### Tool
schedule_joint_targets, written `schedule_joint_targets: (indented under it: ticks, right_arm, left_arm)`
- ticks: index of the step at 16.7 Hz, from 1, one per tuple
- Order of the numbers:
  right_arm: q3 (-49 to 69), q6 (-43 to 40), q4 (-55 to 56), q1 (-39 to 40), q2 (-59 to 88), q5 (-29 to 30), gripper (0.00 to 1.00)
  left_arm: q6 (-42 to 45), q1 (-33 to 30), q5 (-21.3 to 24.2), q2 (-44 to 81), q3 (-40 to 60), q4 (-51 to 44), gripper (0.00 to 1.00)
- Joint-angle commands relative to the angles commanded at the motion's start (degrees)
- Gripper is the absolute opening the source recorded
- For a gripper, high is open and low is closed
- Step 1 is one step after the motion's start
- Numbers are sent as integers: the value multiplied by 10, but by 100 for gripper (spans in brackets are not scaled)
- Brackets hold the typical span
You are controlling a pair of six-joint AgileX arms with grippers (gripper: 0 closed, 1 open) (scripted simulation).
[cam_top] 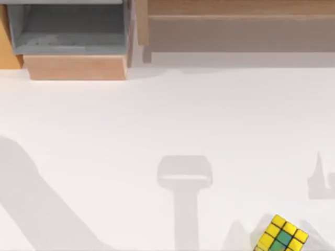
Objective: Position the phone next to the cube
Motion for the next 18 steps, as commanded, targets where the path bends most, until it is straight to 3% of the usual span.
schedule_joint_targets:
  ticks: [5, 9, 18]
  right_arm:
    - [0, 0, 0, 0, 0, 0, 100]
    - [0, 0, 0, 0, 0, 0, 100]
    - [0, 0, 0, 0, 0, 0, 100]
  left_arm:
    - [-9, -6, 0, -10, 7, 0, 0]
    - [-75, -54, 2, -41, 14, -8, 0]
    - [-385, -287, 10, -101, -27, -21, 0]
